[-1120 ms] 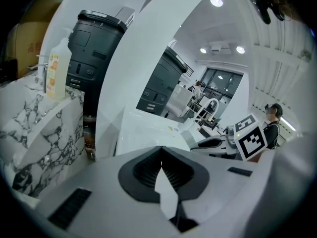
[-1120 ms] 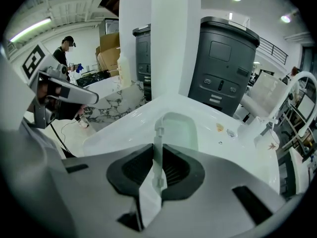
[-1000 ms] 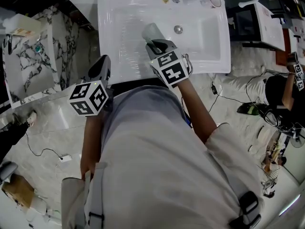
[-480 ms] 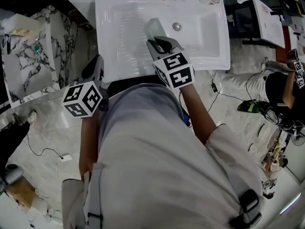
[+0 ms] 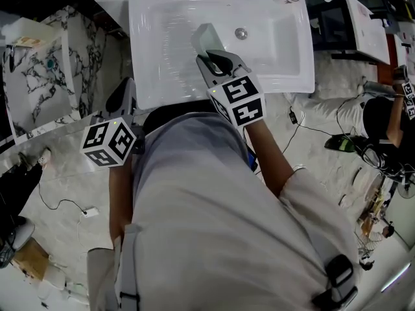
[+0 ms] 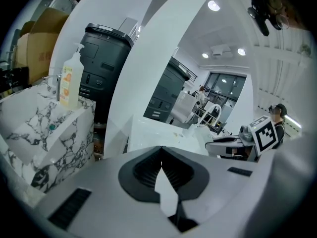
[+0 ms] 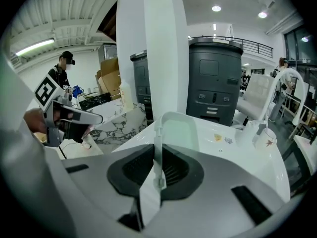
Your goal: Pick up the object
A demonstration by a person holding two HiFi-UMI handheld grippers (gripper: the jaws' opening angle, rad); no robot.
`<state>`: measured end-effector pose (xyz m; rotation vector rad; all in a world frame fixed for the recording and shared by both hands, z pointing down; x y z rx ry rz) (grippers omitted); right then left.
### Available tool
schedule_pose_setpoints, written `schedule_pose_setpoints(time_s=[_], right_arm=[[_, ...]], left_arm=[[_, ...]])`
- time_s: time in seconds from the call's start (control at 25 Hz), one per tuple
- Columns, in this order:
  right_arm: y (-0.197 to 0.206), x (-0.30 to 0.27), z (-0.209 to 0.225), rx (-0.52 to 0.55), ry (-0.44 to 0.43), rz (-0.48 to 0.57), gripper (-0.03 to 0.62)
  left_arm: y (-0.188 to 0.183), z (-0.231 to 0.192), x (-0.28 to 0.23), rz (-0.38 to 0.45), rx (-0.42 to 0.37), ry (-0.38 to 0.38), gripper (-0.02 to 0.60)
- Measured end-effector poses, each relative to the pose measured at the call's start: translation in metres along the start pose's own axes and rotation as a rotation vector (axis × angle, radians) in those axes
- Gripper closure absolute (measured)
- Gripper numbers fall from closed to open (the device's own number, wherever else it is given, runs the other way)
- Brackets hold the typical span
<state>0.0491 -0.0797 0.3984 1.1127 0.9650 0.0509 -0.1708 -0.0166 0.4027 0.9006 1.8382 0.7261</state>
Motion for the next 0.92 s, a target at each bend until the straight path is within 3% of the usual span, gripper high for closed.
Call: schedule_pose_setpoints(time_s=[0.92], right_arm=[[0.0007,0.0040,-0.0082,-0.008,-0.032,0.012,0.545]], left_arm=[[0.0087,0.0051,-0.0038,-0.021,0.044,0.007,0.581]])
Point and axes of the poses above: the fingertips, and each gripper's own axes: x backward along the fingers, z to its right, y out of its underside, the point moved 6 cm from there along x, backward along the fingers, and after that the axes turned 4 degrees about -y, right-handed, at the moved point
